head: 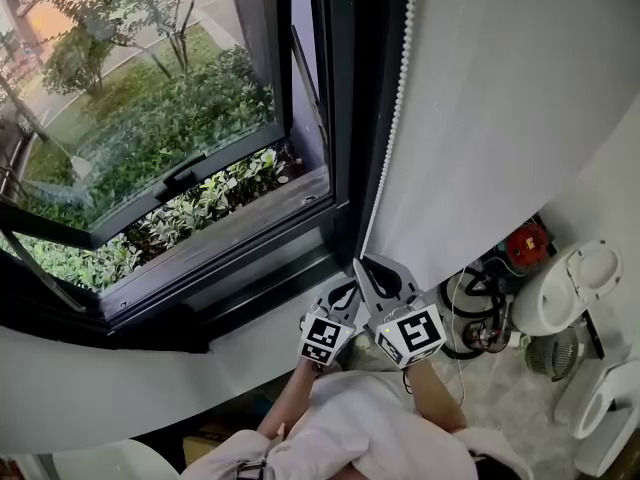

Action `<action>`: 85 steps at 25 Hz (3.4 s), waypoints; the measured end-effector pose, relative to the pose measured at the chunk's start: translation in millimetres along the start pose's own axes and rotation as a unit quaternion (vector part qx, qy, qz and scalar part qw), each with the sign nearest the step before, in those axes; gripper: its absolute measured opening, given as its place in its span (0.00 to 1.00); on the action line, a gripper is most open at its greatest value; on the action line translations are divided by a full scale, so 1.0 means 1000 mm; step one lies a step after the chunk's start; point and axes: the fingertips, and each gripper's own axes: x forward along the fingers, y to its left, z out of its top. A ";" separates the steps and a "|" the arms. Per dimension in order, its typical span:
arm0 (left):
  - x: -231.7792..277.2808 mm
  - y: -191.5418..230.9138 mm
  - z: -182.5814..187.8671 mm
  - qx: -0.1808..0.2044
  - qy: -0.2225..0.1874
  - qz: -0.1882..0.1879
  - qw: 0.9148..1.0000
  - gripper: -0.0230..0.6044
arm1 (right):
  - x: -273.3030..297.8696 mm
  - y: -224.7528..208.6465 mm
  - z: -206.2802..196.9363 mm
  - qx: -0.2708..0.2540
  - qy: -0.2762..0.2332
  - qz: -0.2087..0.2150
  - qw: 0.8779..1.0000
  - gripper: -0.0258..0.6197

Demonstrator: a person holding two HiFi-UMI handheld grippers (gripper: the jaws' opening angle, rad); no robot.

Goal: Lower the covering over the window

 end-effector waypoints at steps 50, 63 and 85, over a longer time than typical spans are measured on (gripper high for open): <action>-0.044 0.011 0.262 0.074 -0.167 -0.052 0.982 0.07 | 0.002 0.006 -0.088 0.048 0.063 0.003 0.997 0.04; -0.033 0.014 0.192 0.046 -0.104 -0.027 0.993 0.06 | 0.000 0.008 -0.154 0.070 0.143 0.007 0.987 0.04; -0.016 0.010 0.110 0.008 -0.046 -0.020 0.999 0.06 | -0.021 0.021 -0.229 0.082 0.248 0.021 0.965 0.04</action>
